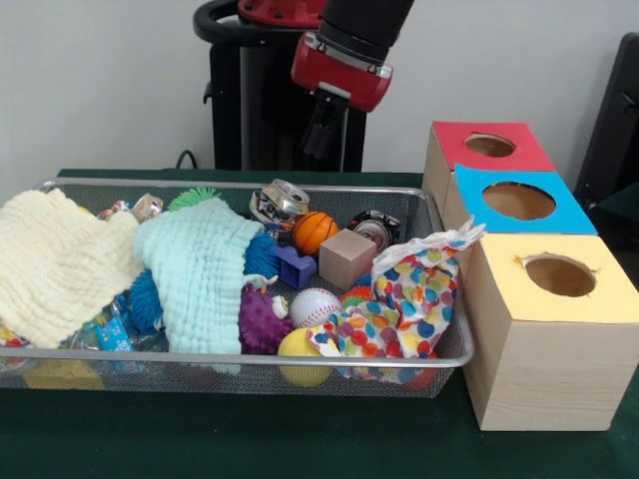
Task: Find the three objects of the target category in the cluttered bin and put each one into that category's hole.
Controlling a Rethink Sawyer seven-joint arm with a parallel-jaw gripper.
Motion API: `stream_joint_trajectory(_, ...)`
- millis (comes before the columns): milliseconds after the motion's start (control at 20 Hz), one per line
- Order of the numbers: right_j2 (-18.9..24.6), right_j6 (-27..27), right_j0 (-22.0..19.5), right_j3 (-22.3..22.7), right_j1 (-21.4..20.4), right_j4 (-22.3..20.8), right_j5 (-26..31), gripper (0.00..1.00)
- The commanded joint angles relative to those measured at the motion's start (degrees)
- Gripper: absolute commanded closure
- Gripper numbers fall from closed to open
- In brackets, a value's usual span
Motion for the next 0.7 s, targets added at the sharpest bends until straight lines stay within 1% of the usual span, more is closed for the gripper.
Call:
stream_joint_trajectory(50,1.52,10.51,0.75,-5.76,1.50,2.08,8.21,1.00)
stream_joint_trajectory(150,1.13,9.99,1.06,-6.93,1.54,1.57,8.93,1.00)
stream_joint_trajectory(250,0.68,10.91,1.96,-7.03,1.51,1.84,9.76,1.00)
stream_joint_trajectory(450,1.20,11.96,2.22,-6.65,1.89,2.44,9.34,1.00)
stream_joint_trajectory(600,0.73,11.72,2.65,-7.72,2.58,2.18,9.43,1.00)
stream_joint_trajectory(700,1.21,12.19,2.61,-7.34,2.89,2.60,8.74,1.00)
